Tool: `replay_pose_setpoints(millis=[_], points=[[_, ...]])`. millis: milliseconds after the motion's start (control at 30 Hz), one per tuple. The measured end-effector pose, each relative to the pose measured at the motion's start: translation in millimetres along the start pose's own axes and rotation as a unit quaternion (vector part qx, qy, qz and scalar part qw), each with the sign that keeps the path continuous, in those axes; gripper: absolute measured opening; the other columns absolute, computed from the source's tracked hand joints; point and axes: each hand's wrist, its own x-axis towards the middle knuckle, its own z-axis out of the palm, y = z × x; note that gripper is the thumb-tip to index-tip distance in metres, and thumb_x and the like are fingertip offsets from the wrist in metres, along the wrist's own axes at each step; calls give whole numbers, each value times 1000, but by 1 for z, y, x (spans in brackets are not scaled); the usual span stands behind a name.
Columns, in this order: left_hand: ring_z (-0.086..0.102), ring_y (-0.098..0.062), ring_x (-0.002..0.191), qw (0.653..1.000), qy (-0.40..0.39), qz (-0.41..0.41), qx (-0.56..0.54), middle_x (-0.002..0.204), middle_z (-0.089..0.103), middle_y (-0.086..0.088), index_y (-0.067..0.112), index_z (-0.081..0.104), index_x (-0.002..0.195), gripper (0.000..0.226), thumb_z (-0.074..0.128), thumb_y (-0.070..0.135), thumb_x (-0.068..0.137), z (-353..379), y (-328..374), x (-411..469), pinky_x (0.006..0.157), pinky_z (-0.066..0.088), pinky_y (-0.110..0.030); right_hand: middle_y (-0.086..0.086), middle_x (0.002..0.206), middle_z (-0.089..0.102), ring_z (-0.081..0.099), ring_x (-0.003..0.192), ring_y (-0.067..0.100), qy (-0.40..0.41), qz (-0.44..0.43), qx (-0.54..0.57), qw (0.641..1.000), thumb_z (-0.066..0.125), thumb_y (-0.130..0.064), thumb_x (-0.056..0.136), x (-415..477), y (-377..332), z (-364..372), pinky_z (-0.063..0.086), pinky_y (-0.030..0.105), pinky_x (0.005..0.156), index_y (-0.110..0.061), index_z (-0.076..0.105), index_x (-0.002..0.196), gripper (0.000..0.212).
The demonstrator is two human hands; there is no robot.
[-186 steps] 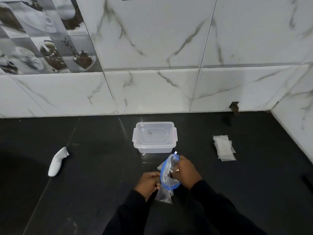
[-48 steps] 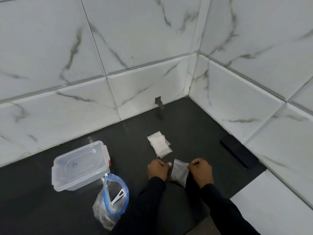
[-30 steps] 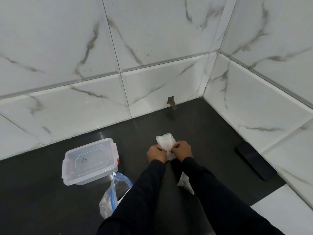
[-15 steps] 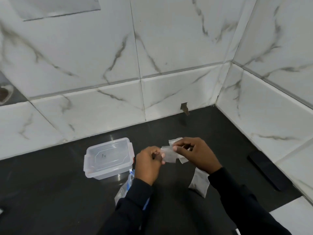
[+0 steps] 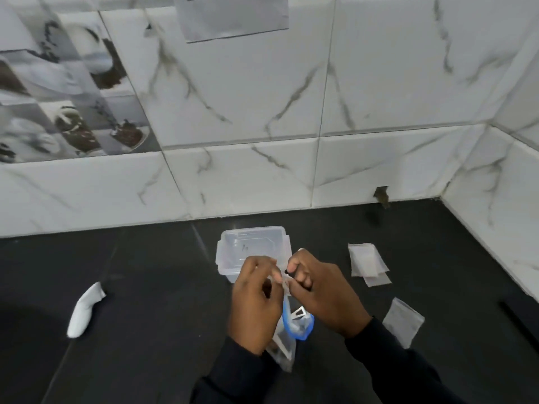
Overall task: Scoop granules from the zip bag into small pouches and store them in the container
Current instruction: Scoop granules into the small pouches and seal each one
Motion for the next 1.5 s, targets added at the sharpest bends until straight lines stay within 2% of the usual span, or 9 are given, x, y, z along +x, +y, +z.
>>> replay_pose_setpoints(millis=[233, 400, 533, 700, 933, 1067, 1233, 1367, 1500], points=[[68, 2, 87, 999, -13, -15, 37, 91, 74, 15, 18, 79, 87, 29, 64, -6, 79, -29, -23, -5, 79, 54, -15, -4, 67, 60, 57, 59, 14, -28, -4, 30, 999, 69, -22, 87, 14, -19, 12, 52, 32, 60, -29, 56, 97, 17], [68, 4, 77, 982, -106, -141, 72, 80, 76, 11, 22, 80, 80, 13, 73, 11, 81, -57, -74, -1, 72, 51, -9, -9, 85, 66, 62, 84, 7, 37, 77, -26, 996, 67, -30, 89, 22, 26, 14, 50, 26, 82, -21, 69, 79, 14], [66, -7, 61, 917, -275, -288, 17, 60, 73, 0, 19, 75, 56, 25, 78, 21, 81, -52, -127, -25, 65, 51, -27, 2, 97, 72, 64, 98, 15, -194, 225, -153, 942, 60, -31, 90, 17, 81, 34, 48, 35, 98, -20, 78, 88, 21], [61, -9, 48, 839, -310, -438, -92, 99, 76, -13, -7, 77, 87, 13, 64, -8, 83, -15, -151, -50, 49, 51, -17, 7, 123, 68, 64, 112, 24, -353, 191, -175, 899, 58, -29, 95, 22, 86, 64, 48, 30, 98, -15, 72, 116, 29], [60, -7, 42, 810, -312, -476, -141, 78, 70, -15, -10, 72, 104, 20, 60, -4, 88, 20, -146, -52, 45, 49, -13, 10, 108, 74, 70, 100, 25, -311, 209, -176, 910, 66, -23, 87, 22, 97, 81, 53, 28, 88, -5, 74, 104, 26], [57, -7, 39, 815, -281, -481, -158, 66, 69, -9, -5, 74, 92, 12, 63, -2, 88, 22, -146, -55, 40, 44, -14, 12, 102, 74, 71, 96, 28, -264, 202, -179, 926, 61, -18, 88, 16, 101, 81, 56, 32, 85, -5, 74, 97, 21], [55, -9, 45, 846, -227, -443, -193, 77, 71, -12, -5, 75, 91, 24, 52, -12, 87, 21, -143, -45, 47, 47, -16, 15, 104, 72, 68, 99, 29, -291, 185, -182, 921, 56, -14, 94, 11, 106, 80, 36, 22, 72, -11, 69, 90, 14], [54, -9, 45, 856, -225, -421, -197, 76, 72, -6, -4, 75, 89, 26, 51, -14, 86, 21, -137, -39, 49, 48, -17, -5, 71, 50, 57, 69, 14, -277, 207, -150, 926, 55, -12, 93, 8, 103, 73, 32, 10, 55, -19, 53, 58, 36], [54, -9, 40, 846, -227, -451, -173, 66, 69, -8, -6, 75, 87, 17, 58, -8, 87, 18, -142, -48, 45, 47, -16, -1, 65, 60, 64, 67, 14, -243, 227, -112, 937, 58, -12, 80, 11, 108, 65, 44, 15, 60, -14, 71, 60, 25]])
